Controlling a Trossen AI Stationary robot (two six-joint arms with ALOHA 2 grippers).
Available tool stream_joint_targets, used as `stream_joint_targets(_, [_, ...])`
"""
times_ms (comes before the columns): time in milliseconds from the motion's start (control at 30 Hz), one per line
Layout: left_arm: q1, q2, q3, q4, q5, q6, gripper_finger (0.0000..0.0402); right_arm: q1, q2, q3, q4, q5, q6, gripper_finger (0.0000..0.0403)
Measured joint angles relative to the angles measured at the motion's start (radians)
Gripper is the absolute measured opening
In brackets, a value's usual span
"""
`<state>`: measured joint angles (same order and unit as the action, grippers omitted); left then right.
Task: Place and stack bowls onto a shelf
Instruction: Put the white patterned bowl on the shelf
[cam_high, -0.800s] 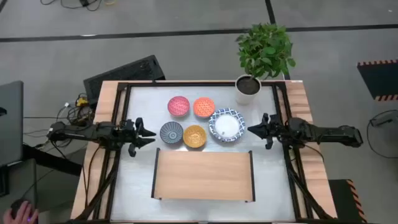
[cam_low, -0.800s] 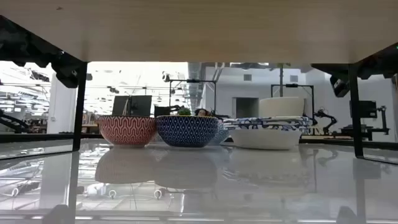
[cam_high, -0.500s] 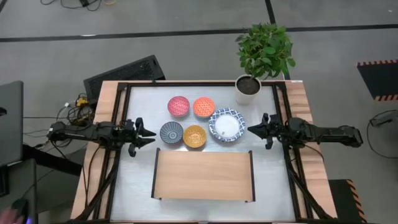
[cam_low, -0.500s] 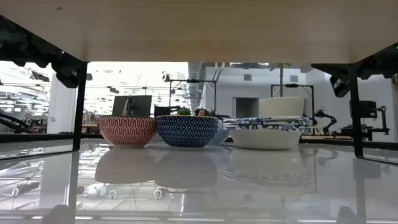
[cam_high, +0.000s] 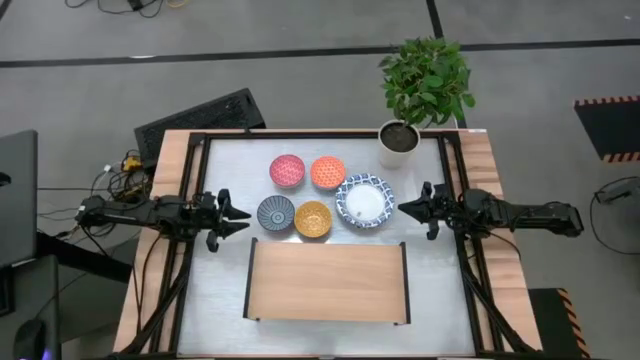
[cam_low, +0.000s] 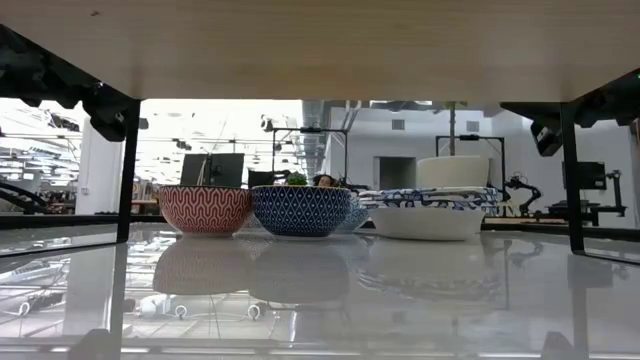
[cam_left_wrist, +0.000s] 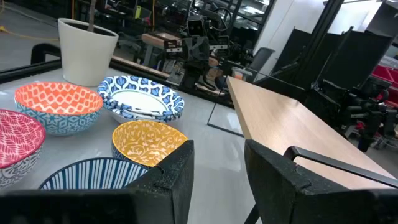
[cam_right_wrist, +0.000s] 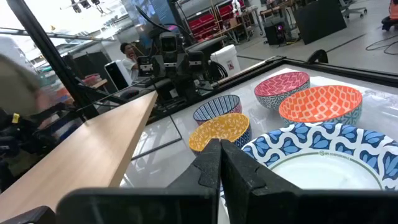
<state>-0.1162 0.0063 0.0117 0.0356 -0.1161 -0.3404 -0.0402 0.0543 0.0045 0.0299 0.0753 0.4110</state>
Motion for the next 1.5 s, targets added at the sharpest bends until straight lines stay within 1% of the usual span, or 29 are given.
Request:
stream_joint_targets(533, [0.0, 0.0, 0.0, 0.0, 0.0, -0.001, 0.0128, 0.0, 0.0, 0.0, 0.0, 0.0, 0.0, 0.0033])
stream_joint_targets(667, [0.0, 0.0, 0.0, 0.001, -0.001, -0.026, 0.0128, 0.0, 0.0, 0.0, 0.0, 0.0, 0.0, 0.0033])
stream_joint_targets(767, [0.0, 0.0, 0.0, 0.005, -0.039, -0.021, 0.0128, 0.0, 0.0, 0.0, 0.0, 0.0, 0.0, 0.0033])
stream_joint_targets(967, [0.0, 0.0, 0.0, 0.008, -0.055, -0.098, 0.0128, 0.0, 0.0, 0.0, 0.0, 0.001, 0.0, 0.0033])
stream_joint_targets(1033, [0.0, 0.0, 0.0, 0.022, -0.076, -0.134, 0.0128, -0.001, 0.0, 0.0, 0.003, 0.001, 0.002, 0.0033])
stream_joint_targets(1100, [0.0, 0.0, 0.0, 0.051, -0.116, -0.198, 0.0128, -0.001, 0.0, 0.0, 0.015, 0.002, 0.047, 0.0033])
stream_joint_targets(1267, [0.0, 0.0, 0.0, 0.102, -0.252, -0.397, 0.0128, -0.001, -0.002, 0.0, 0.032, 0.005, 0.277, 0.0033])
stream_joint_targets(1367, [0.0, 0.0, 0.0, 0.109, -0.276, -0.496, 0.0128, -0.003, -0.002, 0.0, 0.029, 0.006, 0.341, 0.0033])
stream_joint_targets(1433, [-0.001, 0.0, 0.0, 0.116, -0.291, -0.535, 0.0128, -0.003, -0.002, 0.0, 0.03, 0.006, 0.421, 0.0033])
stream_joint_targets(1500, [-0.001, 0.0, 0.0, 0.115, -0.329, -0.568, 0.0128, -0.003, -0.002, 0.0, 0.03, 0.006, 0.498, 0.0033])
